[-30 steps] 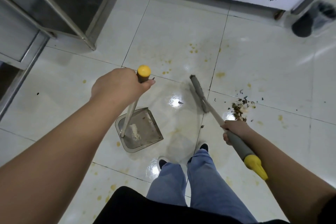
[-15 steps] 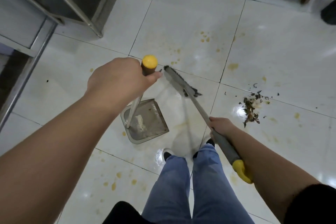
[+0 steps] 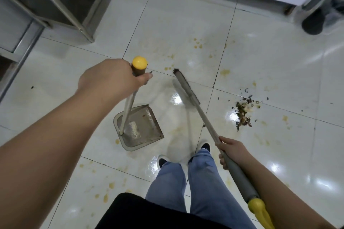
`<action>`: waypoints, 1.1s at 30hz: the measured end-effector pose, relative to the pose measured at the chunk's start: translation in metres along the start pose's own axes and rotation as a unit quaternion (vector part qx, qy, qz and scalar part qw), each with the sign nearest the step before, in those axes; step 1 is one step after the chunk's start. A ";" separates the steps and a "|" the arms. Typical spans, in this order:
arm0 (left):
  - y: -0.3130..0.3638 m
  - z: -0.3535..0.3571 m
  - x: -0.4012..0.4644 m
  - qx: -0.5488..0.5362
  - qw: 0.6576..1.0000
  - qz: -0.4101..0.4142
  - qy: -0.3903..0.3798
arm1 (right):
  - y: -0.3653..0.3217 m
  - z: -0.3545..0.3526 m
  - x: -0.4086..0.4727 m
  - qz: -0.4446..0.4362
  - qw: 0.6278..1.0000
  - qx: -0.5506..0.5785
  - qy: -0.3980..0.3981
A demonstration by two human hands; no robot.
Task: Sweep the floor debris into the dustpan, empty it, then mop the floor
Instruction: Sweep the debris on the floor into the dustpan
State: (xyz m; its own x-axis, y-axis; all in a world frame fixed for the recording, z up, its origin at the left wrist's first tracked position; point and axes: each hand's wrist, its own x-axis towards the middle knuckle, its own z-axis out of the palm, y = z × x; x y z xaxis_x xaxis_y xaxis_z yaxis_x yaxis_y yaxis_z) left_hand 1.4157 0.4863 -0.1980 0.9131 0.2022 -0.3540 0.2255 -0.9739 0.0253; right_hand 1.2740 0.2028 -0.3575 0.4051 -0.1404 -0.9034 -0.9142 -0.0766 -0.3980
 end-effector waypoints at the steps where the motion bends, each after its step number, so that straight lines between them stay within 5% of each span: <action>1: 0.003 -0.001 0.001 0.003 1.000 0.001 -0.006 | 0.000 0.003 -0.007 0.011 1.000 0.023 -0.012; 18: 0.054 0.004 -0.045 0.038 0.998 0.019 -0.037 | 0.055 -0.047 -0.006 0.021 0.975 -0.215 -0.046; 33: 0.169 0.025 -0.058 0.113 0.992 0.037 -0.040 | 0.035 -0.209 0.021 0.030 0.997 -0.057 -0.047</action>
State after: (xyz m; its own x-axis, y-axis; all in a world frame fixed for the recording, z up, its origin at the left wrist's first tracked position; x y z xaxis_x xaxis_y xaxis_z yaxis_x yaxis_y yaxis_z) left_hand 1.3925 0.3078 -0.1965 0.8928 0.1295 -0.4314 0.0692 -0.9858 -0.1527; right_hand 1.2536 -0.0088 -0.3567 0.3414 -0.0560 -0.9383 -0.9273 -0.1834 -0.3264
